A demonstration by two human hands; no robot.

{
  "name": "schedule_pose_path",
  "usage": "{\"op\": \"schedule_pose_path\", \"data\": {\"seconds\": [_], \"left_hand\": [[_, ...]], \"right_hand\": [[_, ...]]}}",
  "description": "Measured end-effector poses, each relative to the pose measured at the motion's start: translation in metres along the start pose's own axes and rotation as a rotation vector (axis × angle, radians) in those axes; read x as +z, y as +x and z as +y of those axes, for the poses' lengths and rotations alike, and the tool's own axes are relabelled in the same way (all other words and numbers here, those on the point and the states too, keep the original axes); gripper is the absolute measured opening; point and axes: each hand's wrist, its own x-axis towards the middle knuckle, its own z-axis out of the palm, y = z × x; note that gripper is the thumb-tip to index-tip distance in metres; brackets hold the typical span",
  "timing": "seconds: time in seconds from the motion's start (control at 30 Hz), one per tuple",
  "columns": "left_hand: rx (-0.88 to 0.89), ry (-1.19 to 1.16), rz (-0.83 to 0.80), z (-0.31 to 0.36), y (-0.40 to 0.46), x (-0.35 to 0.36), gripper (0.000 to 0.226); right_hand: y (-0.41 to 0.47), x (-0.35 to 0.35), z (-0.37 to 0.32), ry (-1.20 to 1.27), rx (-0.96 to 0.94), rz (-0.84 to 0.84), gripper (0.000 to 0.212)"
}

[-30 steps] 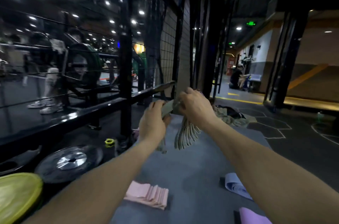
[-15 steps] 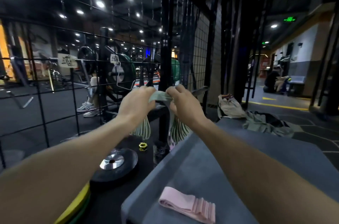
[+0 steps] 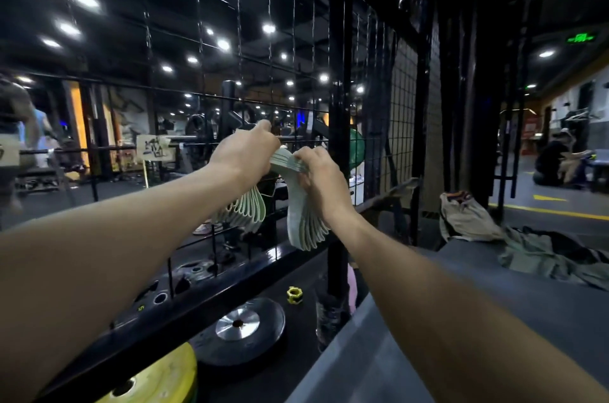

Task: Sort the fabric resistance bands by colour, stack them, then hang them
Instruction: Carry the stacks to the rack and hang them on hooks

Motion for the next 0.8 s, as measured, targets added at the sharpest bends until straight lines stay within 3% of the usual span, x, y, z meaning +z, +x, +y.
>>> {"op": "schedule_pose_path", "data": {"seconds": [0.23,0.4,0.63,0.8], "left_hand": [[0.04,0.126,0.069,-0.001,0.002,0.017,0.02],[0.078,0.175,0.099,-0.004,-0.001,0.023,0.017],[0.059,0.203,0.119,-0.001,0.007,0.023,0.014],[0.145,0.283,0.133,-0.003,0.0,0.031,0.013]], "right_hand": [[-0.006,0.017,0.004,0.169,-0.012,0.056,0.006],[-0.007,0.028,0.005,0.259,0.015,0.113,0.017],[0.005,0.028,0.009,0.268,0.031,0.107,0.023],[-0.001,0.029,0.008,0.273,0.016,0.105,0.013]]}}
